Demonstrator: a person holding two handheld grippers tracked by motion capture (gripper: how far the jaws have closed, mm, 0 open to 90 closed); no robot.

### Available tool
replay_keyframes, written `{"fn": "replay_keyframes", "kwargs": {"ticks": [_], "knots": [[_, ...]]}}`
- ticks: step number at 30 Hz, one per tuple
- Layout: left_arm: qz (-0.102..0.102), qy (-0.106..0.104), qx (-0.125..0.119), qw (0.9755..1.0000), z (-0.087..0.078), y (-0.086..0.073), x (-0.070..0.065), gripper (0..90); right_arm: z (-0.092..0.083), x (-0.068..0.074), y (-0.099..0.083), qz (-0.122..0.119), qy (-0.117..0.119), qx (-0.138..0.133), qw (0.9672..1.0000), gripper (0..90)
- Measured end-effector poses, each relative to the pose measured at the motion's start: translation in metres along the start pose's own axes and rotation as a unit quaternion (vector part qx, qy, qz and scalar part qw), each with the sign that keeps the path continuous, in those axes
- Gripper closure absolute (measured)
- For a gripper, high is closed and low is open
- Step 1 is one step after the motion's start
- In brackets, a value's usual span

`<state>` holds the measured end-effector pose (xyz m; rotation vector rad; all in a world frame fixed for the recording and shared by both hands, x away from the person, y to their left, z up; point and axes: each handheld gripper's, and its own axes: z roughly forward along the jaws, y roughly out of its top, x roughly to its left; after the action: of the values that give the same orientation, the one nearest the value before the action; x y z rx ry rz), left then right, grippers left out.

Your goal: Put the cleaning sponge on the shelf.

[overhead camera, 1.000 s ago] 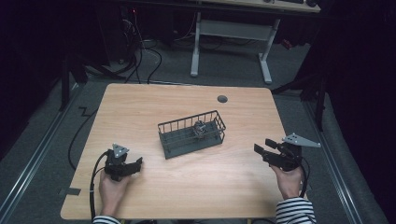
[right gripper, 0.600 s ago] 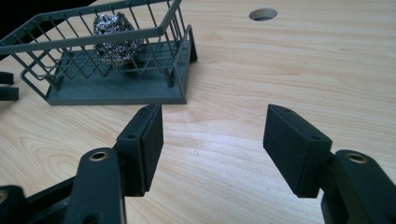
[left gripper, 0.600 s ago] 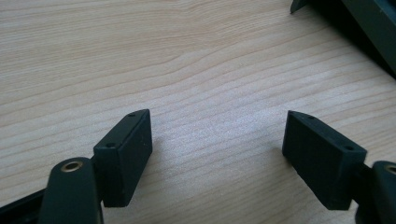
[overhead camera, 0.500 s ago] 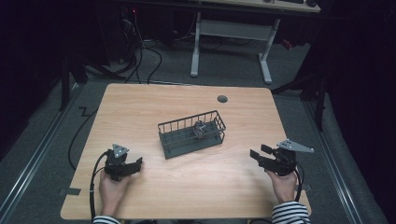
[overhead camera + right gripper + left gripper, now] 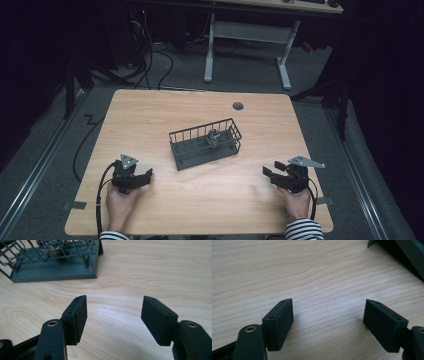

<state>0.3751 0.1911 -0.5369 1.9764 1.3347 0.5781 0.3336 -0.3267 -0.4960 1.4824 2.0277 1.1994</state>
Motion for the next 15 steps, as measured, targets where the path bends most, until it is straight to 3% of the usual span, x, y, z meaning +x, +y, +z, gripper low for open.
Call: {"fn": "replay_keyframes", "kwargs": {"ticks": [15], "knots": [[0.0,0.0,0.0,1.0,0.0,0.0,0.0,24.7,0.018,0.002,-0.014,-0.014,-0.02,0.022,0.9995,37.5]]}}
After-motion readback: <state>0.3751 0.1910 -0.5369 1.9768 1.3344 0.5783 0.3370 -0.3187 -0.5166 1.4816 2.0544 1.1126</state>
